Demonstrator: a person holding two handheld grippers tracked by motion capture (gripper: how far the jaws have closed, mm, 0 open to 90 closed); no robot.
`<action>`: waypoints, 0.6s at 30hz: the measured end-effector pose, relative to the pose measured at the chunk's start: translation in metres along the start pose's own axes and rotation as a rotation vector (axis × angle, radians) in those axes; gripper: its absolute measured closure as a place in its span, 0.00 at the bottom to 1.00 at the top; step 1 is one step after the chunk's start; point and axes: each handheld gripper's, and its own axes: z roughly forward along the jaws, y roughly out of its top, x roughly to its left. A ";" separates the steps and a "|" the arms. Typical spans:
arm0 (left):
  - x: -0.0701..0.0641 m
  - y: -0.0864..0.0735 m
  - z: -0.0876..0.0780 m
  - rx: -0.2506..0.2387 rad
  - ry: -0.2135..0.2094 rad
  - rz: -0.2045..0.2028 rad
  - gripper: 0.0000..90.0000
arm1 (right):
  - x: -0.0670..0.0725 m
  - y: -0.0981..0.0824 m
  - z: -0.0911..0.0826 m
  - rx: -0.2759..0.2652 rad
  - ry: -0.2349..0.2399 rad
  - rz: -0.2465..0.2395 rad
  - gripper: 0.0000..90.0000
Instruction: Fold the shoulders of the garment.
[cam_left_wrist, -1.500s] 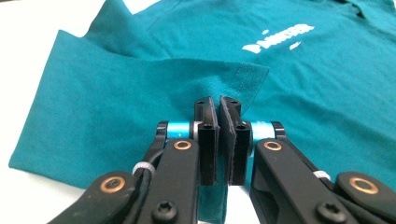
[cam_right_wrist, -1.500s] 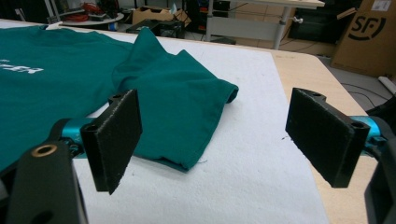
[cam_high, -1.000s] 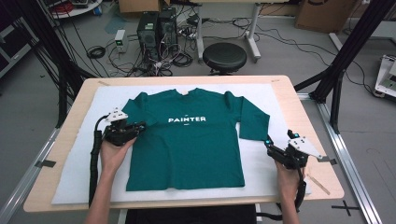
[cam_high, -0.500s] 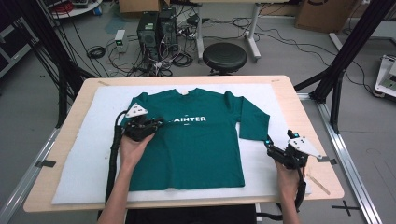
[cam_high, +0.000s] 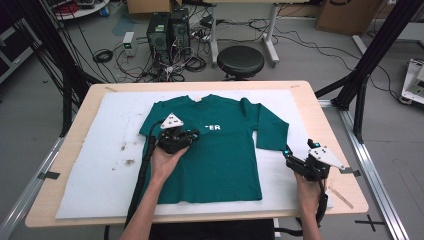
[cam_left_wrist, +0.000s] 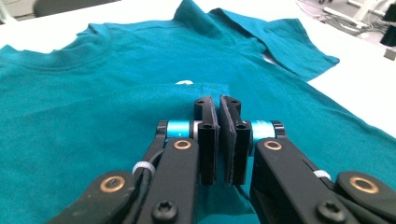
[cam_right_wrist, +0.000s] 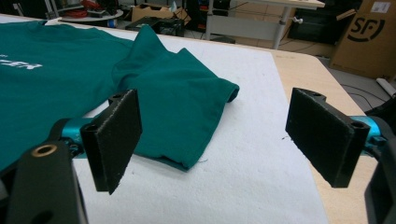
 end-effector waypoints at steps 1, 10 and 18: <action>0.000 0.000 0.000 0.000 0.000 0.000 0.95 | 0.000 0.000 0.000 0.000 0.000 0.000 0.21; -0.016 0.002 0.019 0.018 -0.026 0.002 0.95 | 0.000 0.000 0.000 0.002 0.000 -0.001 0.21; -0.029 0.001 0.035 0.064 -0.034 0.020 0.95 | 0.000 0.000 0.000 0.003 0.001 -0.001 0.21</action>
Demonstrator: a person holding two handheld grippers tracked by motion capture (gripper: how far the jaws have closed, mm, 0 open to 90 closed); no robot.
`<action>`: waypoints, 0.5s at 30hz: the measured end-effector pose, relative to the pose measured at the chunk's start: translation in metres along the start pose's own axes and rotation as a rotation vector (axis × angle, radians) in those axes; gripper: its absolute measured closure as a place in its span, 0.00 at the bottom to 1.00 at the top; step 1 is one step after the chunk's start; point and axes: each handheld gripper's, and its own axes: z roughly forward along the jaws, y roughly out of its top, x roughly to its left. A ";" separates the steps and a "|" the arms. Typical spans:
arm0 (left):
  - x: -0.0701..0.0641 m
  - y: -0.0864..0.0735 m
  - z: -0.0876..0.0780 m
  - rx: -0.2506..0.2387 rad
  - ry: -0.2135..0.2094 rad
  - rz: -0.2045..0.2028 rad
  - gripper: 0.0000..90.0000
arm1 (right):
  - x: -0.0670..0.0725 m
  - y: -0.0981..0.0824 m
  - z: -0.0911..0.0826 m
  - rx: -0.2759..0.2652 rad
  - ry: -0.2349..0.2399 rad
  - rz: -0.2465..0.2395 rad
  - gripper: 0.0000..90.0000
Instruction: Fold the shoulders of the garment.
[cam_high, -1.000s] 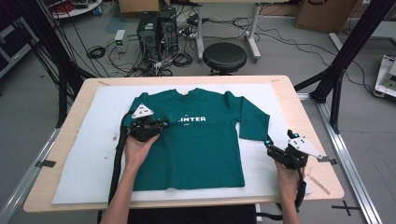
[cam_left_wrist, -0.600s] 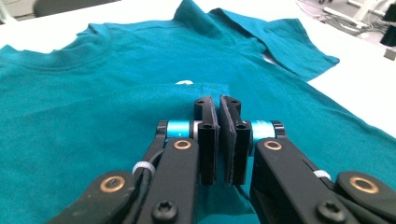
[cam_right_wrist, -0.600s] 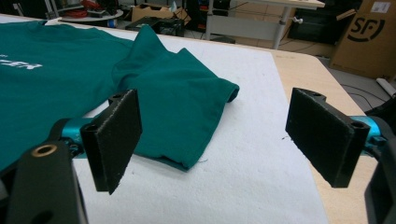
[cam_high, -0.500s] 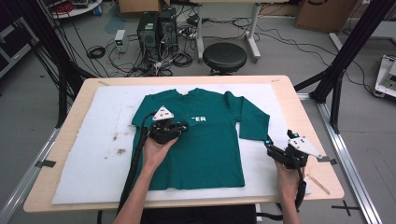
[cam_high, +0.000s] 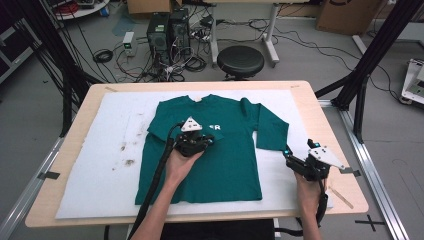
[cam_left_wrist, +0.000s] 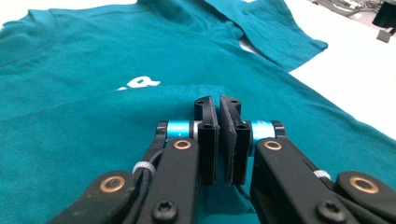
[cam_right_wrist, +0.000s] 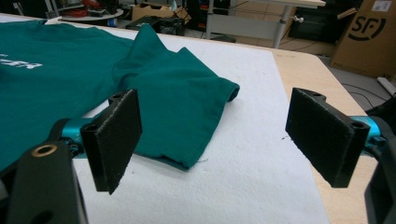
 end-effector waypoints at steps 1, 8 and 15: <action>-0.001 0.000 0.002 0.002 -0.003 0.003 0.95 | 0.000 0.000 0.000 0.000 0.000 0.000 0.21; -0.010 0.003 0.011 -0.011 -0.028 0.001 0.95 | 0.000 0.000 0.000 0.000 0.002 0.002 0.21; -0.019 0.005 0.023 -0.004 -0.047 0.011 0.95 | 0.000 0.000 0.000 0.001 0.002 0.002 0.21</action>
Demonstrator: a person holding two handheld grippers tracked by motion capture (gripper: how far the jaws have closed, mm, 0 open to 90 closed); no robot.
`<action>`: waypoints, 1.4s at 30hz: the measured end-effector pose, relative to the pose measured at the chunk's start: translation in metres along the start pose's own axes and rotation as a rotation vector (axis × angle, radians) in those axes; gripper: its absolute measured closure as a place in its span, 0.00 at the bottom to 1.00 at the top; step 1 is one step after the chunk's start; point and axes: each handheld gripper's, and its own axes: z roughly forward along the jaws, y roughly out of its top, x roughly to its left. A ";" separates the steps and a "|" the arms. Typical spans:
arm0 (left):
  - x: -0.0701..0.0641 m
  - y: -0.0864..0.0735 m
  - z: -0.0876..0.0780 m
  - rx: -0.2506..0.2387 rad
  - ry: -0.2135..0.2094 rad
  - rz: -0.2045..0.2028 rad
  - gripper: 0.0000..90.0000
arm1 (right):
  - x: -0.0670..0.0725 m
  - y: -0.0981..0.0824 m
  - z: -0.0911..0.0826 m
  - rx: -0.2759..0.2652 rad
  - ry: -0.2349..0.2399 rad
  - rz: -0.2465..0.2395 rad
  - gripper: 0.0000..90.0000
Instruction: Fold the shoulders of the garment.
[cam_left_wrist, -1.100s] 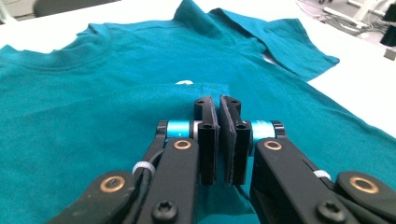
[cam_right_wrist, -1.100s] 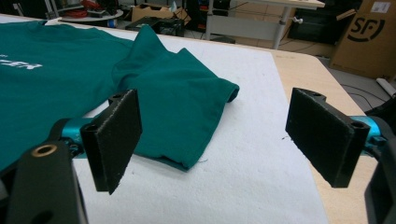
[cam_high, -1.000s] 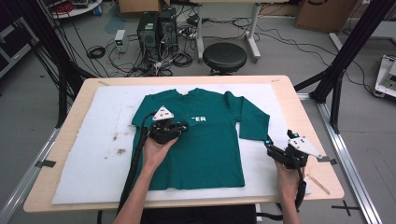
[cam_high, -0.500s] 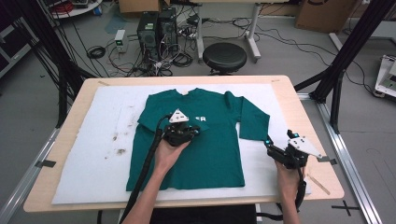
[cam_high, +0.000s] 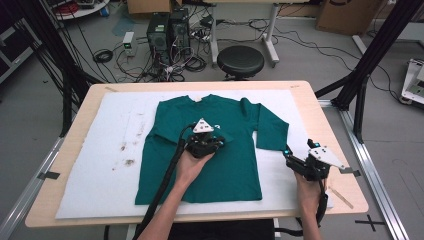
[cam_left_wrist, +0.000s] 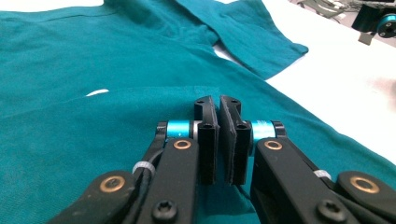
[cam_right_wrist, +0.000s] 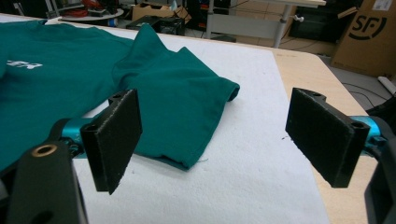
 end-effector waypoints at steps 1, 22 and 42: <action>-0.001 0.000 0.004 0.002 -0.006 -0.001 0.95 | 0.000 0.000 0.000 0.001 0.000 0.000 0.21; -0.006 -0.002 0.011 0.010 -0.035 0.019 0.68 | 0.000 0.000 0.000 0.001 -0.001 -0.004 0.21; -0.003 0.002 -0.002 0.065 -0.001 0.048 0.53 | 0.001 0.000 0.000 0.003 -0.003 -0.005 0.21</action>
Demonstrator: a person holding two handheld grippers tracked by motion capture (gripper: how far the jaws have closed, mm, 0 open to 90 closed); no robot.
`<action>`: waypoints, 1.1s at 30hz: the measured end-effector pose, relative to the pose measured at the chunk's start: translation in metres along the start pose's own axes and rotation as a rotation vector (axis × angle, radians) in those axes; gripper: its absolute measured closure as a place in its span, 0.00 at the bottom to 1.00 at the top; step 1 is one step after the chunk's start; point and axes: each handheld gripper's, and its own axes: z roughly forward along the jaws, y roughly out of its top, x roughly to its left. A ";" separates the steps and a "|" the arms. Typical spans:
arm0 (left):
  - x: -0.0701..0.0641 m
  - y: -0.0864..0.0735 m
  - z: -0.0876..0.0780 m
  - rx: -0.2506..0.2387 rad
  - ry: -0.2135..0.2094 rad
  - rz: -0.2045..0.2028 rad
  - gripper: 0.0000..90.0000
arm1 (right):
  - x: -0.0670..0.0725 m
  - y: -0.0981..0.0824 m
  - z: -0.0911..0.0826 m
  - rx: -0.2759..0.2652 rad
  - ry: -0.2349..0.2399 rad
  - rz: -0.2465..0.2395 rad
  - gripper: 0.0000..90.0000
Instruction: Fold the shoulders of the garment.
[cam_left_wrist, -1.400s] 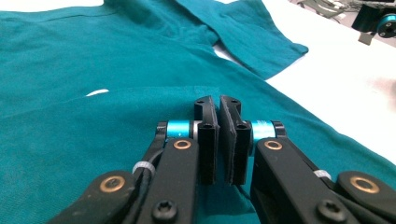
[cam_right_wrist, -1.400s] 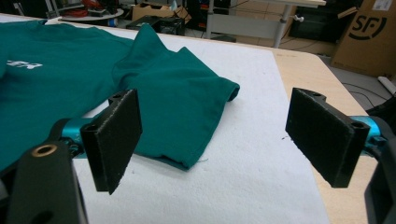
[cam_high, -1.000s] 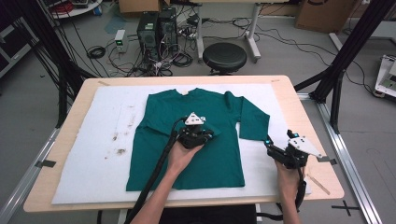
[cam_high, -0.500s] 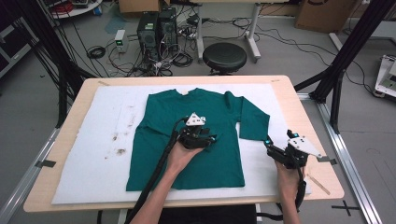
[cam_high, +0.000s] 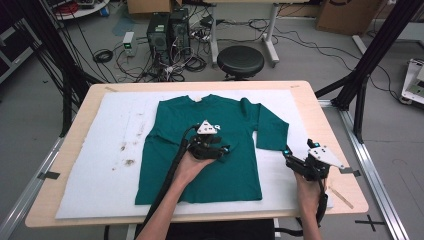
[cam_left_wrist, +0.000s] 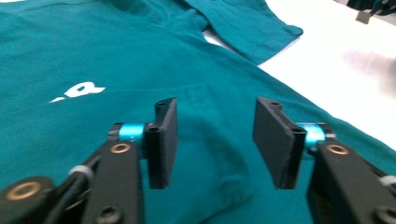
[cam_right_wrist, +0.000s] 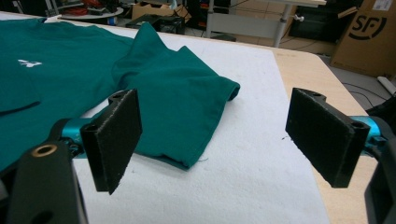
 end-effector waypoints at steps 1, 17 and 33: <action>0.003 0.000 -0.006 -0.003 0.018 -0.018 0.53 | 0.000 0.000 0.000 0.000 -0.001 0.000 0.21; 0.046 -0.019 -0.079 -0.083 0.100 -0.053 0.45 | 0.001 0.000 0.000 0.002 -0.003 -0.006 0.21; 0.110 -0.079 -0.162 -0.222 0.259 -0.120 0.43 | 0.002 0.000 0.000 -0.001 -0.007 -0.014 0.21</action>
